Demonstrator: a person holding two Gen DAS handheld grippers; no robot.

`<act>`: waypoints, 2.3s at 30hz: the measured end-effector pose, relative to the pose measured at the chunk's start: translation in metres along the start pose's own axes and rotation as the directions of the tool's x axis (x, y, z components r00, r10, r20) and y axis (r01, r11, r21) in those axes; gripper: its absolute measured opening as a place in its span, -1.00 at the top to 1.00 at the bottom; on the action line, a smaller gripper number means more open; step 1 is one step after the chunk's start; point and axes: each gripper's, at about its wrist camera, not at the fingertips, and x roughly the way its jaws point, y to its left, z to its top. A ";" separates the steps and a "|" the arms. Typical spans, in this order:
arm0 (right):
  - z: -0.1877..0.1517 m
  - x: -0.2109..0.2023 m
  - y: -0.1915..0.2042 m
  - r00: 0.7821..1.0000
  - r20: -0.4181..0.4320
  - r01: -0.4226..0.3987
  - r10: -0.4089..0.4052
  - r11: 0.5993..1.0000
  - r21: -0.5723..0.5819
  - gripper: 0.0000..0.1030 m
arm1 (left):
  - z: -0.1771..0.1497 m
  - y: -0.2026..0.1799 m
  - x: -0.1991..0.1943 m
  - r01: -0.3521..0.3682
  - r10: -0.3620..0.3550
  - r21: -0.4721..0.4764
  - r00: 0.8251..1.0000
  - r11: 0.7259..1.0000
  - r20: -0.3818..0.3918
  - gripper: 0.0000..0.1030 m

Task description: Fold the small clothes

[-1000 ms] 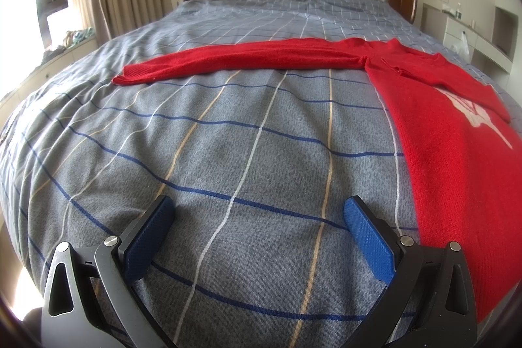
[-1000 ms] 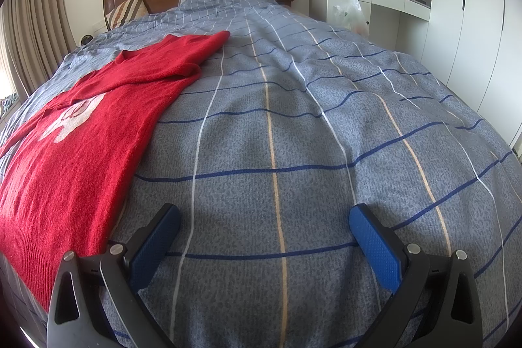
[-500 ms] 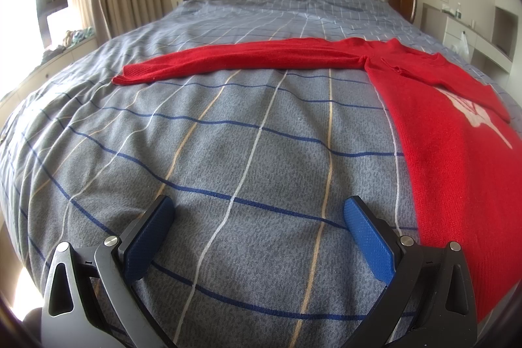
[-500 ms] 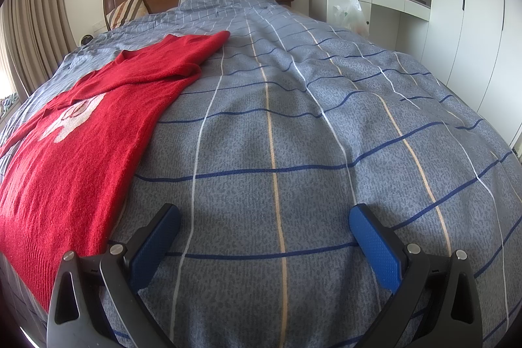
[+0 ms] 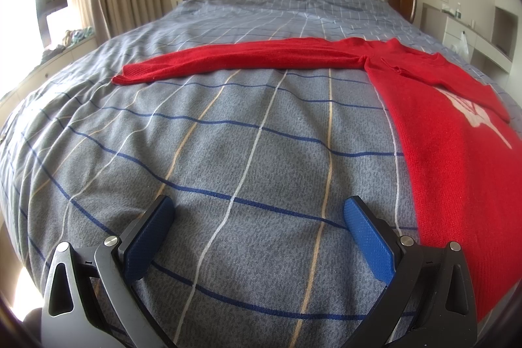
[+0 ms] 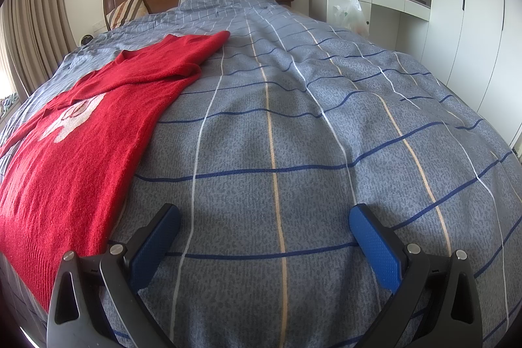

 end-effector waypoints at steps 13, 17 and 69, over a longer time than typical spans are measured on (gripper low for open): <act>0.000 0.000 0.000 1.000 0.000 0.000 0.000 1.000 0.000 -0.99 | 0.000 0.000 0.000 0.001 -0.001 0.000 1.000 1.000 -0.002 -0.99; 0.000 0.000 0.000 1.000 0.000 0.000 0.000 1.000 0.000 -0.99 | -0.001 -0.001 -0.001 0.008 -0.008 0.001 1.000 1.000 -0.011 -0.99; -0.001 0.003 0.002 1.000 0.005 0.008 -0.008 1.000 -0.010 -1.00 | 0.216 0.138 0.076 -0.080 0.023 -0.323 0.984 0.943 -0.175 0.85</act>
